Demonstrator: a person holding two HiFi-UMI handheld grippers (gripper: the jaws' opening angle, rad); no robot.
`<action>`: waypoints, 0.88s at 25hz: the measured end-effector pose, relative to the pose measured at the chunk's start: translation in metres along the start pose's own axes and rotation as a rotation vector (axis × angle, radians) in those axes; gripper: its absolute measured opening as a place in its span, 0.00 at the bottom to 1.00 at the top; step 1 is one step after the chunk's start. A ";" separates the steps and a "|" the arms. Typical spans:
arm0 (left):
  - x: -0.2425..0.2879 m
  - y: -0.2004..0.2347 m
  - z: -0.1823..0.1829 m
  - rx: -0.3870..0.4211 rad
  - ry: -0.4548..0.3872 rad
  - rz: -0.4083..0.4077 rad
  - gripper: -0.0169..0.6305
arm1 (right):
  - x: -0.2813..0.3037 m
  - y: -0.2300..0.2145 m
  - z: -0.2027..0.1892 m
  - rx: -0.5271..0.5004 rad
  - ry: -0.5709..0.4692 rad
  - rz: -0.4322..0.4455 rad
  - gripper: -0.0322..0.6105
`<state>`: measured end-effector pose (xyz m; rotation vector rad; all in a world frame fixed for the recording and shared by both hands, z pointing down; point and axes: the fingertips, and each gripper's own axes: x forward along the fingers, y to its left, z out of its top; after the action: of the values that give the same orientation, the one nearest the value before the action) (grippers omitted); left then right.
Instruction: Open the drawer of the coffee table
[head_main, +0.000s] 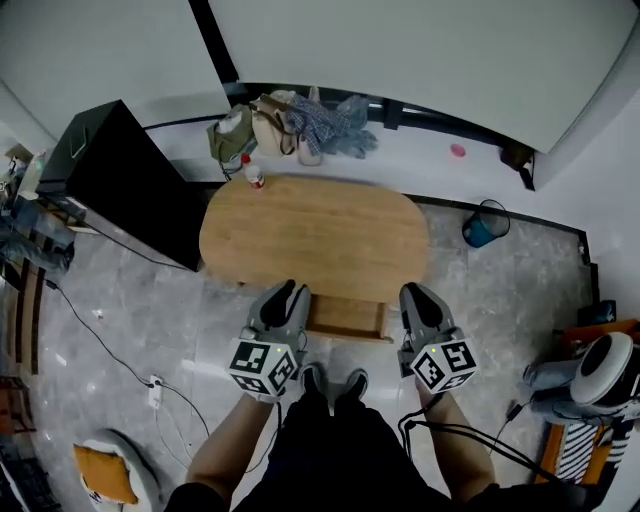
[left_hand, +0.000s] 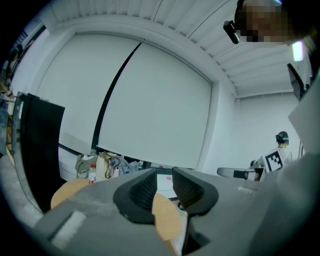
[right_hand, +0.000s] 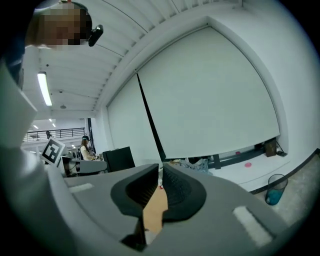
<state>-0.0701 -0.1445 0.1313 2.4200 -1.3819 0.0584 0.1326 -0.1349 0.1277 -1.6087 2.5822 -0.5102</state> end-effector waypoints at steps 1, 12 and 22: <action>-0.001 -0.008 0.011 0.013 -0.017 -0.013 0.19 | -0.001 0.005 0.011 -0.006 -0.019 0.002 0.09; 0.005 -0.070 0.135 0.134 -0.220 -0.140 0.03 | -0.007 0.059 0.142 -0.305 -0.246 0.027 0.05; -0.003 -0.108 0.207 0.358 -0.369 -0.220 0.03 | -0.023 0.075 0.220 -0.477 -0.393 -0.051 0.05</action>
<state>-0.0091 -0.1583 -0.0939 2.9875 -1.3307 -0.2262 0.1269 -0.1392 -0.1055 -1.6811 2.4695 0.4210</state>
